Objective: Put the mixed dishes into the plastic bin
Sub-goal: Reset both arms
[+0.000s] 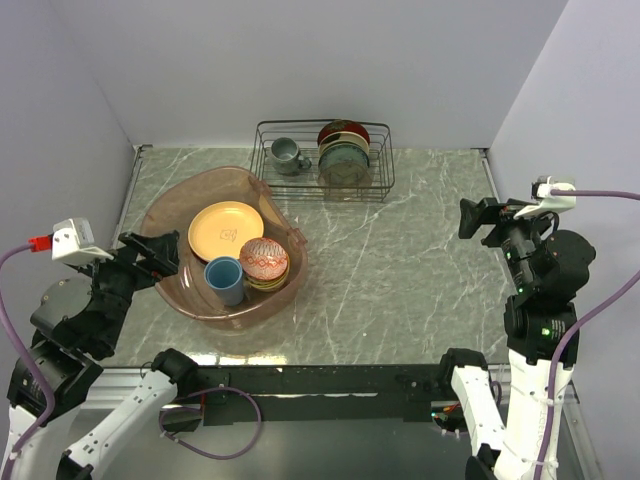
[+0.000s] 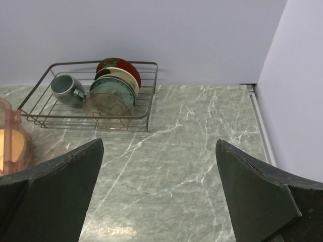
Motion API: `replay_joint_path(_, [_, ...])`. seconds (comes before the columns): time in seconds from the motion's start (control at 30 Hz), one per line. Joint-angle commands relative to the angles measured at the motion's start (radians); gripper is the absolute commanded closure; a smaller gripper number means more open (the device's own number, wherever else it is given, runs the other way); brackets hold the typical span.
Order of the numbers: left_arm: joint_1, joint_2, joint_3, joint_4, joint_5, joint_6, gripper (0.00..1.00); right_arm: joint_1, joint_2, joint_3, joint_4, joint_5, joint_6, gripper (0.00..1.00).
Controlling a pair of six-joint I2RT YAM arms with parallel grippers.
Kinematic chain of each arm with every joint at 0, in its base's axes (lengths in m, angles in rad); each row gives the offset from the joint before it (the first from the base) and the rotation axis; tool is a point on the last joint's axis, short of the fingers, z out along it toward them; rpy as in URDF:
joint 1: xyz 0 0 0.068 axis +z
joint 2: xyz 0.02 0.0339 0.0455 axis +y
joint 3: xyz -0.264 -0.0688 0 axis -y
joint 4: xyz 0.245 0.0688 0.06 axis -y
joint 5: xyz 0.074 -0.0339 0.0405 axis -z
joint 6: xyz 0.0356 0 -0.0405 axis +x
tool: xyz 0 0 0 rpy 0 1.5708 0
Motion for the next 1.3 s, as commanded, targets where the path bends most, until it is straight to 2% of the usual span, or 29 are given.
replay_joint_path(0.0, [0.003,-0.010,0.032,0.008,-0.011,0.015,0.01,-0.007,-0.014,0.019,0.040,0.025,0.007,0.00])
replay_joint_path(1.27, [0.003,-0.004,0.031,0.016,-0.004,0.009,0.01,-0.007,-0.032,-0.001,0.048,0.054,-0.007,0.00])
